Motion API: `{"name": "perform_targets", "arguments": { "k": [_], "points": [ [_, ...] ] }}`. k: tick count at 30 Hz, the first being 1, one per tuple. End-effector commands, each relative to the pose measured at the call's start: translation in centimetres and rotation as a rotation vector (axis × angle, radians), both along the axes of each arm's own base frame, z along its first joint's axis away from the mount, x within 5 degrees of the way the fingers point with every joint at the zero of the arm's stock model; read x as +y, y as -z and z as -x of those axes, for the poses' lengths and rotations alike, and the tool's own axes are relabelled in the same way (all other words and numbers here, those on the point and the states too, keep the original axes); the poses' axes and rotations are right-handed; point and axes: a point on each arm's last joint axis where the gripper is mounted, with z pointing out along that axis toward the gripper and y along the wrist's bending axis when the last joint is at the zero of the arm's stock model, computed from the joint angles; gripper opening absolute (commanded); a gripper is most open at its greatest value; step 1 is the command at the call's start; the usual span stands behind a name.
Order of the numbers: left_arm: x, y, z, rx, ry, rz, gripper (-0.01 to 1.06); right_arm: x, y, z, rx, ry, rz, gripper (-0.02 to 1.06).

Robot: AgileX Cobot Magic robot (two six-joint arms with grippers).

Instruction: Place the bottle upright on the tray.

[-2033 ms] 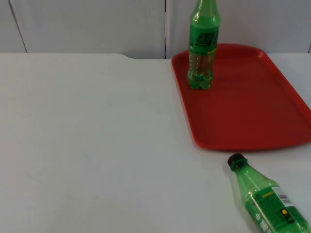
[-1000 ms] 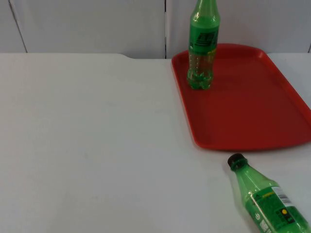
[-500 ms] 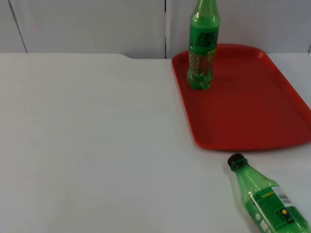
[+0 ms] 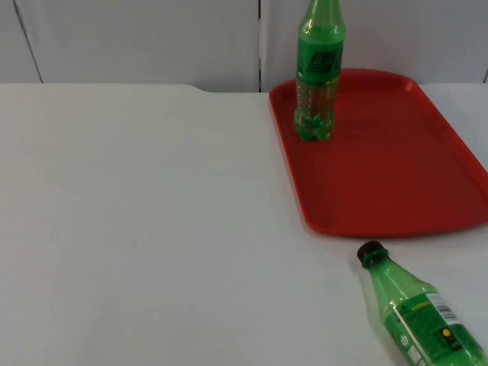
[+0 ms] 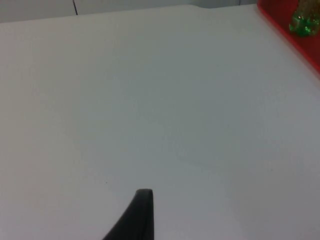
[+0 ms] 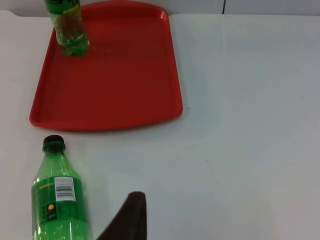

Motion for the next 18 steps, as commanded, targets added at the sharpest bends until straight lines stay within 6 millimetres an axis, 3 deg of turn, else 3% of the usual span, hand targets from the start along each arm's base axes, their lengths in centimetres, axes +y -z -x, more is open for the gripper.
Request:
{"name": "perform_targets", "arguments": {
  "k": [1, 18],
  "points": [
    [-0.01, 0.01, -0.04, -0.01, -0.001, 0.009, 1.05, 0.04, 0.03, 0.01, -0.005, -0.003, 0.006, 1.05],
    [-0.01, 0.01, -0.04, -0.01, -0.001, 0.009, 1.05, -0.05, -0.67, 0.31, -0.032, 0.002, 0.012, 1.0]
  ]
}}
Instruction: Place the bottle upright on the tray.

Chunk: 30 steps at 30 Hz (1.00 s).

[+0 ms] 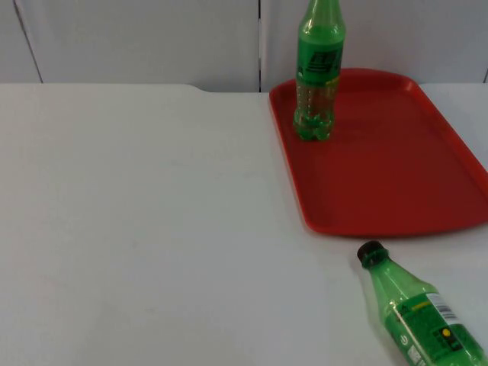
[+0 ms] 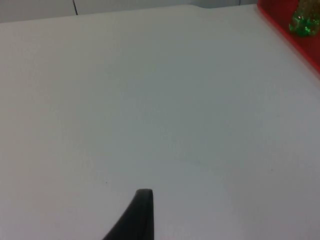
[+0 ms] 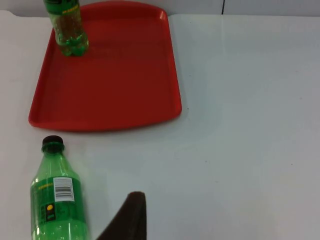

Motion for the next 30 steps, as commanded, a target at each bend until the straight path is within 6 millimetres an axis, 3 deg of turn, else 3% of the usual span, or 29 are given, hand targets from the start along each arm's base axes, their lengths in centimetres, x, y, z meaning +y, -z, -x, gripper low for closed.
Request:
{"name": "perform_targets", "arguments": {
  "k": [1, 7, 14, 18, 19, 24, 25, 30],
  "points": [
    [0.0, 0.0, 0.0, -0.01, -0.001, 0.009, 1.05, -0.1, -0.9, 0.5, -0.031, 0.002, 0.009, 1.0],
    [0.0, 0.0, 0.0, -0.01, -0.001, 0.009, 1.05, 0.1, -2.7, -0.3, 0.074, -0.004, 0.006, 1.0],
    [0.0, 0.0, 0.0, -0.01, -0.001, 0.009, 1.05, 1.5, -3.8, -4.6, 0.312, -0.068, -0.079, 1.0],
    [0.0, 0.0, 0.0, -0.01, -0.001, 0.009, 1.05, 2.2, -3.4, -8.4, 0.469, -0.093, -0.089, 1.0],
    [0.0, 0.0, 0.0, -0.01, -0.001, 0.009, 1.05, 2.2, -3.4, -8.4, 0.469, -0.093, -0.089, 1.0],
    [0.0, 0.0, 0.0, -0.01, -0.001, 0.009, 1.05, 3.1, -1.9, -12.7, 0.616, -0.121, -0.127, 1.0],
    [0.0, 0.0, 0.0, -0.01, -0.001, 0.009, 1.05, 3.1, -1.9, -12.7, 0.616, -0.121, -0.127, 1.0],
    [0.0, 0.0, 0.0, -0.01, -0.001, 0.009, 1.05, 3.7, 0.4, -16.1, 0.743, -0.114, -0.149, 1.0]
  ]
}}
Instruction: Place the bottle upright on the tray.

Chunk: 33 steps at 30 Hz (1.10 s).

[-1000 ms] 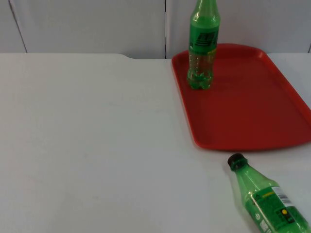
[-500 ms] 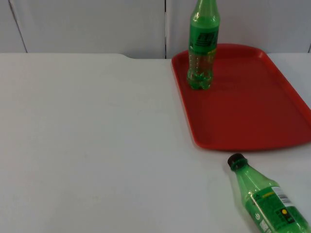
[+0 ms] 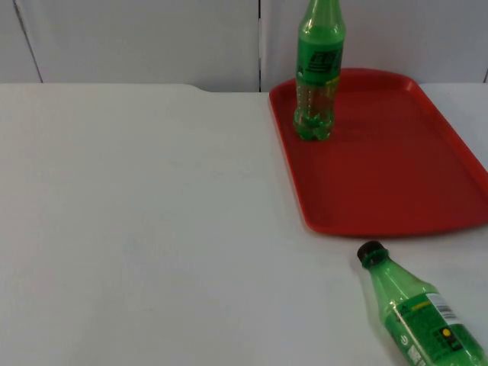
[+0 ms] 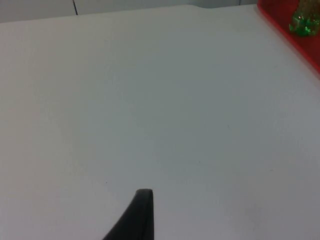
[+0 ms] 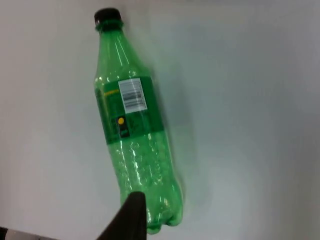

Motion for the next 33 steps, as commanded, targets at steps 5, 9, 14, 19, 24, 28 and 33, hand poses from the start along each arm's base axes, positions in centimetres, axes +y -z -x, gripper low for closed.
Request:
{"name": "perform_targets", "arguments": {
  "k": [5, 9, 14, 19, 24, 28, 33],
  "points": [
    [0.0, 0.0, 0.0, -0.01, -0.001, 0.008, 1.05, 0.5, 2.0, -2.9, 0.083, 0.001, -0.021, 1.0],
    [0.0, 0.0, 0.0, -0.01, -0.001, 0.008, 1.05, 0.7, 2.4, -3.4, 0.099, 0.008, -0.037, 1.0],
    [0.0, 0.0, 0.0, -0.01, -0.001, 0.008, 1.05, 0.7, 2.5, -3.6, 0.096, 0.025, -0.05, 1.0],
    [0.0, 0.0, 0.0, -0.01, -0.001, 0.008, 1.05, 0.7, 2.5, -3.6, 0.099, 0.038, -0.055, 1.0],
    [0.0, 0.0, 0.0, -0.01, -0.001, 0.008, 1.05, 0.9, 2.4, -3.6, 0.099, 0.044, -0.078, 1.0],
    [0.0, 0.0, 0.0, -0.01, -0.001, 0.008, 1.05, 1.3, 2.4, -3.4, 0.11, 0.016, -0.069, 0.96],
    [0.0, 0.0, 0.0, -0.01, -0.001, 0.008, 1.05, 3.9, 2.4, -3.0, 0.087, -0.064, -0.067, 0.96]
  ]
}}
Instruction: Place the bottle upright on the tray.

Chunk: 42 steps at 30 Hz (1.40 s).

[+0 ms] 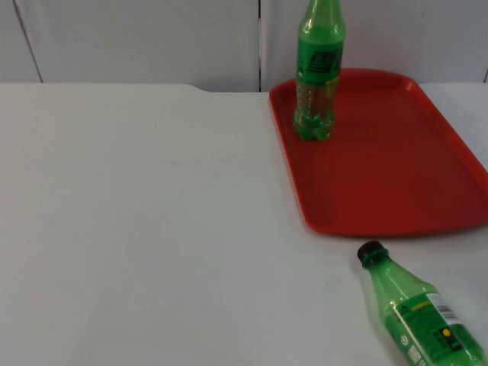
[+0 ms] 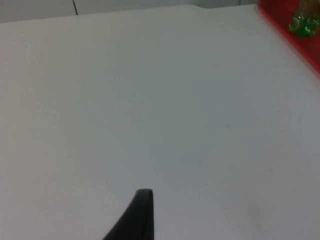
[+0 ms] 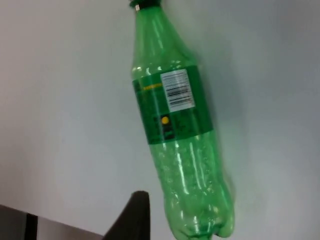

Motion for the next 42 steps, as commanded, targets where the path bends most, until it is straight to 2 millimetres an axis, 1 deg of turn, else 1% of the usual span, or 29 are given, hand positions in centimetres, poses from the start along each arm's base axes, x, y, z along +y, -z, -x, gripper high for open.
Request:
{"name": "perform_targets", "arguments": {
  "k": [1, 2, 4, 5, 9, 10, 11, 14, 15, 16, 20, 21, 24, 27, 28, 33, 34, 38, 42],
  "points": [
    [0.0, 0.0, 0.0, -0.01, -0.001, 0.008, 1.05, 0.8, -0.2, 0.0, -0.018, -0.005, 0.009, 0.96],
    [0.0, 0.0, 0.0, -0.01, -0.001, 0.008, 1.05, 1.6, 0.0, 0.4, -0.026, -0.009, 0.059, 0.96],
    [0.0, 0.0, 0.0, -0.01, -0.001, 0.008, 1.05, 2.3, 0.4, 0.5, -0.037, 0.009, 0.15, 0.96],
    [0.0, 0.0, 0.0, -0.01, -0.001, 0.008, 1.05, 2.3, 0.4, 0.5, -0.037, 0.009, 0.15, 0.96],
    [0.0, 0.0, 0.0, -0.01, -0.001, 0.008, 1.05, 5.1, 1.6, 0.7, -0.041, -0.03, 0.195, 0.96],
    [0.0, 0.0, 0.0, -0.01, -0.001, 0.008, 1.05, 5.1, 1.6, 0.7, -0.041, -0.03, 0.195, 0.96],
    [0.0, 0.0, 0.0, -0.01, -0.001, 0.008, 1.05, 5.8, 2.2, 0.6, -0.035, -0.033, 0.204, 0.96],
    [0.0, 0.0, 0.0, -0.01, -0.001, 0.008, 1.05, 7.5, 3.9, 0.0, -0.023, -0.032, 0.239, 0.96],
    [0.0, 0.0, 0.0, -0.01, -0.001, 0.008, 1.05, 7.5, 3.9, 0.0, -0.023, -0.032, 0.239, 0.96],
    [0.0, 0.0, 0.0, -0.01, -0.001, 0.008, 1.05, 8.1, 4.6, -0.3, -0.006, -0.028, 0.254, 0.96],
    [0.0, 0.0, 0.0, -0.011, -0.001, 0.009, 1.05, 10.3, 6.4, -2.4, 0.022, -0.07, 0.295, 0.96],
    [0.0, 0.0, 0.0, -0.011, -0.001, 0.009, 1.05, 10.3, 6.4, -2.4, 0.022, -0.07, 0.295, 0.96],
    [0.0, 0.0, 0.0, -0.011, -0.001, 0.009, 1.05, 11.4, 7.9, -4.0, 0.002, -0.101, 0.329, 0.96],
    [0.0, 0.0, 0.0, -0.011, -0.001, 0.009, 1.05, 12.3, 9.4, -5.1, -0.01, -0.122, 0.337, 0.96],
    [0.0, 0.0, 0.0, -0.011, -0.001, 0.009, 1.05, 12.3, 9.4, -5.1, -0.01, -0.122, 0.337, 0.96],
    [0.0, 0.0, 0.0, -0.011, -0.001, 0.009, 1.05, 13.5, 11.9, -6.1, 0.002, -0.135, 0.328, 0.96],
    [0.0, 0.0, 0.0, -0.011, -0.001, 0.009, 1.05, 13.5, 11.9, -6.1, 0.002, -0.135, 0.328, 0.96],
    [0.0, 0.0, 0.0, -0.011, -0.001, 0.009, 1.05, 14.1, 13.7, -6.6, -0.005, -0.13, 0.298, 0.96],
    [0.0, 0.0, 0.0, -0.011, -0.001, 0.009, 1.05, 14.2, 14.2, -6.7, 0.0, -0.13, 0.294, 0.96]
  ]
}}
